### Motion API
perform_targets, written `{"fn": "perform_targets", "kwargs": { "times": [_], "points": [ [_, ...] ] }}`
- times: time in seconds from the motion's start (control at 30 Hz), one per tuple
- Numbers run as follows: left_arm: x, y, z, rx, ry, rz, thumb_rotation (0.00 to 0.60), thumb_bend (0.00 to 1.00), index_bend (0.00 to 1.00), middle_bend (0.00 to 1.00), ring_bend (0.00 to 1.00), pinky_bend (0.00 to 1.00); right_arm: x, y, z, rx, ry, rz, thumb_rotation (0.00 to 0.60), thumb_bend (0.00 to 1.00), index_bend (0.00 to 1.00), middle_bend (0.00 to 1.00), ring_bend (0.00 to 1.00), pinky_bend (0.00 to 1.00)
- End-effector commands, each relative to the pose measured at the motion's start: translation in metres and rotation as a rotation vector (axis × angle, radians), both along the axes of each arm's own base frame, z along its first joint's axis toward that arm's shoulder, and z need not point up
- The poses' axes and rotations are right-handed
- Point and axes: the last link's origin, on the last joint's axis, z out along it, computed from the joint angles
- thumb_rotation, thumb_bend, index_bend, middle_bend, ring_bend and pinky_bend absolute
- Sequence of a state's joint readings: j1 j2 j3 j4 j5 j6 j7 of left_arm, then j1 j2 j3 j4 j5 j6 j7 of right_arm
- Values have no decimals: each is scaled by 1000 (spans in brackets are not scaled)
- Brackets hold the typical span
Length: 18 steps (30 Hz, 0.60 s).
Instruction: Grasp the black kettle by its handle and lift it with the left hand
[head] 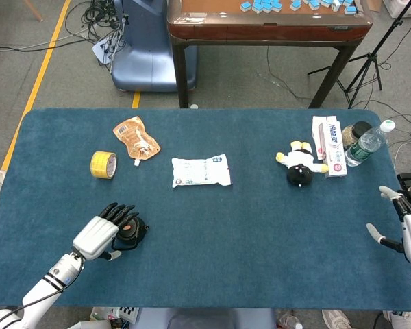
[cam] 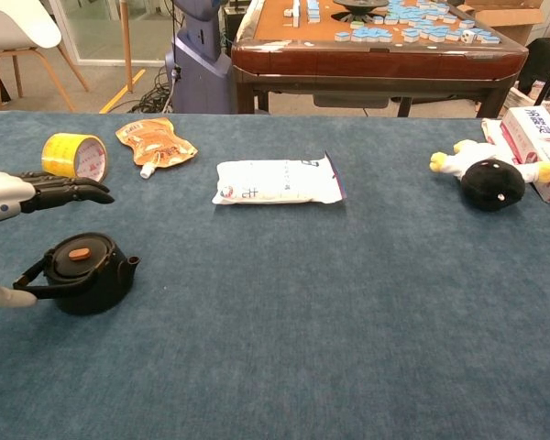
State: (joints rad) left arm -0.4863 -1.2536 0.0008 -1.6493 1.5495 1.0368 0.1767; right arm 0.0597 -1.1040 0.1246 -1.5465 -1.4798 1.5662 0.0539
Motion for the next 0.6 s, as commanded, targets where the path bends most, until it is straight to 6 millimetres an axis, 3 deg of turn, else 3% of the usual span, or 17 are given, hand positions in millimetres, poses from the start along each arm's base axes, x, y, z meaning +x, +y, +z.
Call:
{"fn": "perform_targets", "kwargs": {
  "times": [0.03, 0.6],
  "points": [
    [0, 5, 0, 6, -1, 3, 592, 152, 0, 0, 0, 4, -1, 0, 0, 1, -1, -1, 600, 214, 213, 315, 202, 265],
    [-13, 49, 4, 58, 7, 90, 598, 151, 0, 0, 0, 4, -5, -4, -4, 12, -6, -12, 600, 214, 214, 315, 202, 265]
  ]
}}
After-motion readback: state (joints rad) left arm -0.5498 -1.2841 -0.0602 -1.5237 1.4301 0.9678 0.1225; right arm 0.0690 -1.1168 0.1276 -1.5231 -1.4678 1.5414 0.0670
